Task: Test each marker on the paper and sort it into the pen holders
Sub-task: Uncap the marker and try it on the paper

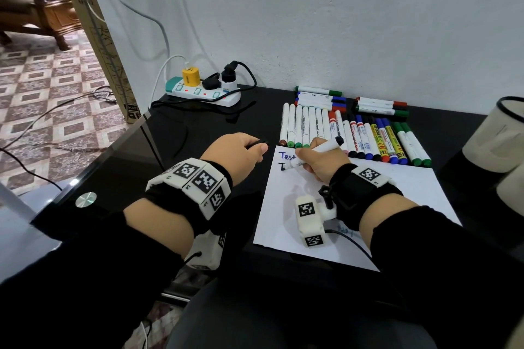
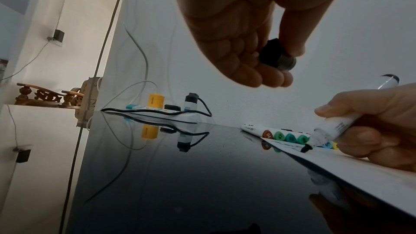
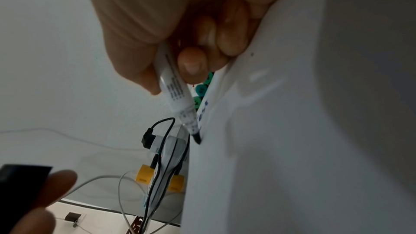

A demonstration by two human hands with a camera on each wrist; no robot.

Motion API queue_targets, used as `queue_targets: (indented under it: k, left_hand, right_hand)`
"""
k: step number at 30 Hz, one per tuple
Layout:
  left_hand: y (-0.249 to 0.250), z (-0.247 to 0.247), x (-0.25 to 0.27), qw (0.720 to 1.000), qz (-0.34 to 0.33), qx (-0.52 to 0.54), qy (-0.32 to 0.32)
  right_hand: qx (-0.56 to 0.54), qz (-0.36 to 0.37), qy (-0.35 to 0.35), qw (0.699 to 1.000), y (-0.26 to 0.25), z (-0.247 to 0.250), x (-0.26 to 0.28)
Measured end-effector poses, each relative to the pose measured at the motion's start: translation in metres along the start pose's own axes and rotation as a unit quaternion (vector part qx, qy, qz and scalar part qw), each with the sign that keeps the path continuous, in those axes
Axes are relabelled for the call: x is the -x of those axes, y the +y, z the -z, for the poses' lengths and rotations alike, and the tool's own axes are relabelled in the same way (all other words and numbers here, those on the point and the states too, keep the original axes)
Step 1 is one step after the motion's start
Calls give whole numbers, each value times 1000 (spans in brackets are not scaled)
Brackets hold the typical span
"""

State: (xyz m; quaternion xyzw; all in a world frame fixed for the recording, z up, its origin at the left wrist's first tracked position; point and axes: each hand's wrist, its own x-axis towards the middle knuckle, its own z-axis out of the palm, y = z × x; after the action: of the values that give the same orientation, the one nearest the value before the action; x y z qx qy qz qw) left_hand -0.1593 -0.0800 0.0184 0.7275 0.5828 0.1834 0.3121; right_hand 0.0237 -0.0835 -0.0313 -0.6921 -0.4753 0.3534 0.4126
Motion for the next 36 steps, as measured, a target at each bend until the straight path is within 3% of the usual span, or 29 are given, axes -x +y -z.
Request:
queue_targets:
  k: [9,30,36]
  left_hand:
    - [-1,-1,-2,1000,-8,12,6]
    - [-5,1,-5,1000,6,20,7]
    - [-4,-1,-4,1000,-2,11,10]
  right_hand:
    - [-19,4,33,999,1,1,-2]
    - [-55,-13,30,998,3,3,-2]
    - [-53,-17,62,997,3,2,-4]
